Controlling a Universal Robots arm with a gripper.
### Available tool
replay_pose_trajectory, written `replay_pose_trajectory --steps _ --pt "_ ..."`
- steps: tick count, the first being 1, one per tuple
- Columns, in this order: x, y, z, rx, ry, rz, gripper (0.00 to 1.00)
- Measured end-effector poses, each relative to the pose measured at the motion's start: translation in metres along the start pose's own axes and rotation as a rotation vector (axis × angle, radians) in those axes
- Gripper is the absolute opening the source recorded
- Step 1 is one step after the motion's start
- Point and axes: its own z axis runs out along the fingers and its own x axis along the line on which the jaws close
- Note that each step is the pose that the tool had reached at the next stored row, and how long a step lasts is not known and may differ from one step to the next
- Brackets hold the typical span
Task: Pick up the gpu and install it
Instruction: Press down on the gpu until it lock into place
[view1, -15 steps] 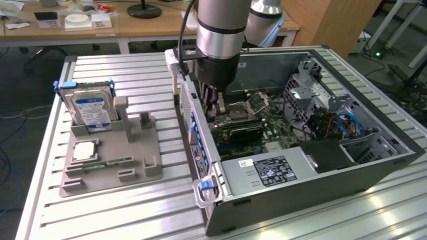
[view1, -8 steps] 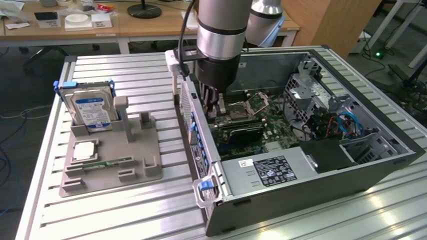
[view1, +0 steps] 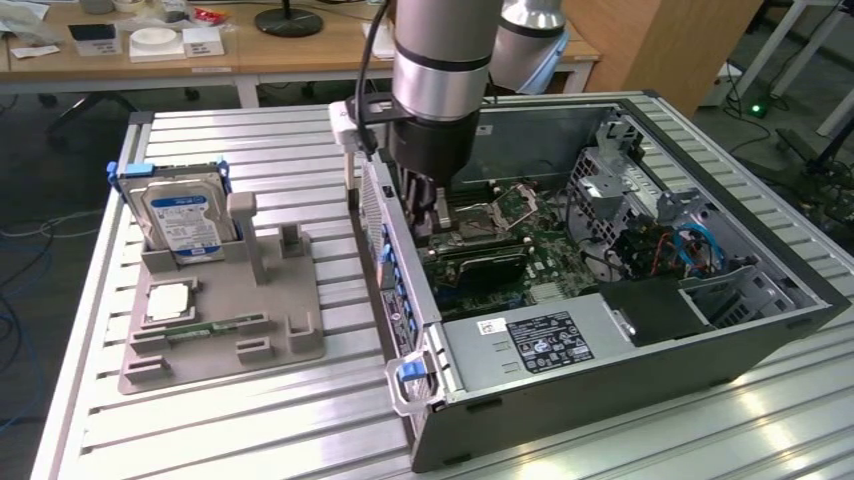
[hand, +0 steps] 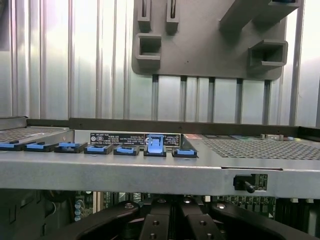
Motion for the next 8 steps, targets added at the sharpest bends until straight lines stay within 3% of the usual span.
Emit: replay_pose_trajectory --steps 8 --pt "0.0000 0.0008 0.0002 -0.0002 0.0017 -0.003 0.11"
